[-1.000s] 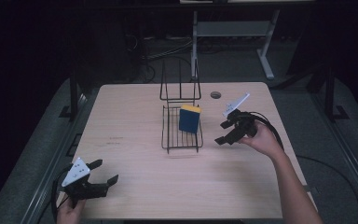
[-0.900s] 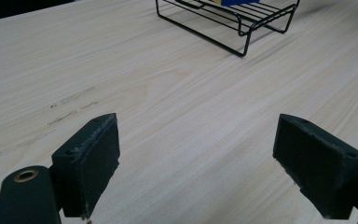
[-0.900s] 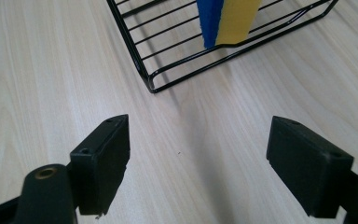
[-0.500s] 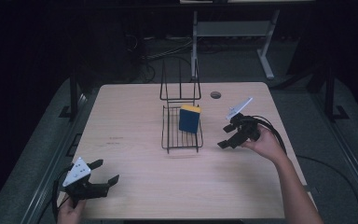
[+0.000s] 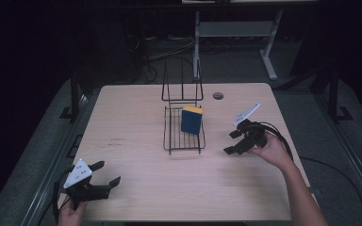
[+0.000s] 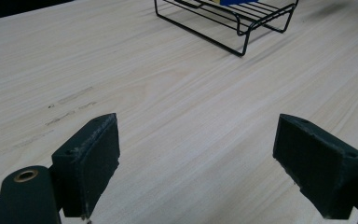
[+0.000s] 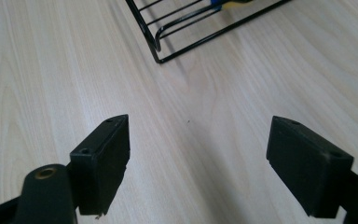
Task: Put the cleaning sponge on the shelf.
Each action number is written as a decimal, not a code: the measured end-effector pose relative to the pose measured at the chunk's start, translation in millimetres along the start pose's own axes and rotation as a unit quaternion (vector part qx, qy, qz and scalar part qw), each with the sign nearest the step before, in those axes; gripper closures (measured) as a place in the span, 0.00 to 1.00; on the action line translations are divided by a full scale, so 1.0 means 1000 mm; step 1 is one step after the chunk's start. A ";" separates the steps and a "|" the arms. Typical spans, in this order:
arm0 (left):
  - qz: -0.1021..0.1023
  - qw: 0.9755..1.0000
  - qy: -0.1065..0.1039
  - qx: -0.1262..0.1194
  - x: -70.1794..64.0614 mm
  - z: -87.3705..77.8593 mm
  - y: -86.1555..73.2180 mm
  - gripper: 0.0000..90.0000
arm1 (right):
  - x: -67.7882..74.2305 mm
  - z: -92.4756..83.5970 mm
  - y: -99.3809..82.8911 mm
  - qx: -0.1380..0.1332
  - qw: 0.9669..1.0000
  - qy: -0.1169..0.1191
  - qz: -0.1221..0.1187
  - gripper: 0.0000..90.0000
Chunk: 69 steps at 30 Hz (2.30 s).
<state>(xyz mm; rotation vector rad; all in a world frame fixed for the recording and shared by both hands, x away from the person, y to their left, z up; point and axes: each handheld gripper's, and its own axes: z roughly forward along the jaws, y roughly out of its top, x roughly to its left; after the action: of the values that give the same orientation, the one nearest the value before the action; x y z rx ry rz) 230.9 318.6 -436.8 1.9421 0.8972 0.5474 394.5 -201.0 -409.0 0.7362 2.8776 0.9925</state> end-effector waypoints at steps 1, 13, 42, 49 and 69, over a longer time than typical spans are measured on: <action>0.000 1.000 0.000 0.000 0.000 0.000 0.000 0.16 | 0.000 0.000 -0.001 -0.002 1.000 0.000 0.001 0.23; 0.000 1.000 0.000 0.001 0.000 0.000 0.000 0.16 | 0.006 -0.001 -0.014 -0.003 1.000 -0.001 0.008 0.23; 0.002 1.000 0.000 0.002 -0.001 0.001 0.000 0.16 | 0.024 -0.005 -0.052 -0.011 1.000 -0.008 0.022 0.23; 0.002 1.000 0.001 0.004 -0.001 0.001 -0.001 0.16 | 0.030 -0.011 -0.059 -0.022 1.000 -0.010 0.020 0.23; 0.005 1.000 0.001 0.007 -0.001 0.002 -0.001 0.16 | 0.046 -0.012 -0.090 -0.031 0.999 -0.014 0.033 0.23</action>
<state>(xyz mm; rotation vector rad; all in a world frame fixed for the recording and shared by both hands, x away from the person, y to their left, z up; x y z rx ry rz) 231.4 317.3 -439.1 1.9604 0.8943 0.5508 313.0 -249.5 -445.9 0.8382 2.8014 1.0643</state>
